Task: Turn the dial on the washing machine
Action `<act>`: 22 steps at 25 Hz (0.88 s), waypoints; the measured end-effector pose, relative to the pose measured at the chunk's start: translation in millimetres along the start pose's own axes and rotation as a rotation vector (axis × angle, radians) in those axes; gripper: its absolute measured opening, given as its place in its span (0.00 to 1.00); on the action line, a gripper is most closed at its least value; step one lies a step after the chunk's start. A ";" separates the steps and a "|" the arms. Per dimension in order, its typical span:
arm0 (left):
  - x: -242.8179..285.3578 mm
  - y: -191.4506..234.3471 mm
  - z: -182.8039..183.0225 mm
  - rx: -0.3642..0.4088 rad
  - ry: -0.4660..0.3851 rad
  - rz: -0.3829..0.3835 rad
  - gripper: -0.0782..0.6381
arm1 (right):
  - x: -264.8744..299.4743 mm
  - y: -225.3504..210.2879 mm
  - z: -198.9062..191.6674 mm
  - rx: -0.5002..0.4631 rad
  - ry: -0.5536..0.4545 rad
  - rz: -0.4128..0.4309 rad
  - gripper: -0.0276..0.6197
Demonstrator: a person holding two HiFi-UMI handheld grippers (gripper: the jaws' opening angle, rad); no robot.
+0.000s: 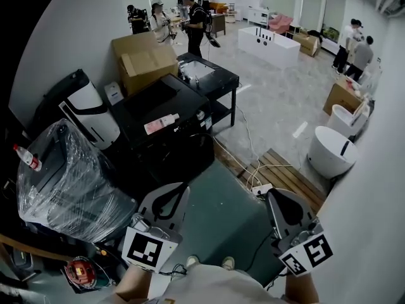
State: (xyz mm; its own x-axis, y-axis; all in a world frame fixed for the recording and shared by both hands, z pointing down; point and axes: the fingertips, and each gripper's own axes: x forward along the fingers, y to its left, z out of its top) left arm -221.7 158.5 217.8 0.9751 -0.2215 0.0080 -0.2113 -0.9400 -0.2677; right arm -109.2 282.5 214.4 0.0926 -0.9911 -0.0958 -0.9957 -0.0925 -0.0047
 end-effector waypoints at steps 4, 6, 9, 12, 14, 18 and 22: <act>11.4 -30.3 0.3 0.001 0.013 -0.026 0.13 | -22.4 -20.6 -0.3 0.007 -0.031 -0.029 0.09; 14.7 -43.0 4.0 0.007 0.007 -0.039 0.13 | -30.2 -28.6 1.1 0.016 -0.043 -0.038 0.09; 20.1 -54.5 4.3 -0.018 0.009 -0.058 0.13 | -38.7 -39.5 1.0 0.013 -0.042 -0.067 0.29; 31.5 -61.4 -9.9 -0.046 0.039 -0.076 0.13 | -44.1 -54.7 -7.7 0.000 -0.018 -0.091 0.37; 42.9 -65.5 -14.2 -0.045 0.055 -0.079 0.13 | -44.5 -66.0 -14.3 0.000 -0.007 -0.103 0.39; 64.1 -65.7 -14.4 -0.014 0.046 -0.091 0.13 | -39.1 -87.9 -14.7 -0.039 -0.022 -0.151 0.39; 93.5 -49.6 -18.5 -0.014 0.038 -0.094 0.13 | -19.6 -111.2 -5.6 -0.097 -0.034 -0.185 0.39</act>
State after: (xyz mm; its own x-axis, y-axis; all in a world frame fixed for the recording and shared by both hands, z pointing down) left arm -121.3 179.6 249.6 0.9875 -0.1413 0.0693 -0.1198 -0.9607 -0.2505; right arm -0.2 311.7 222.4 0.2723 -0.9526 -0.1354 -0.9565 -0.2833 0.0701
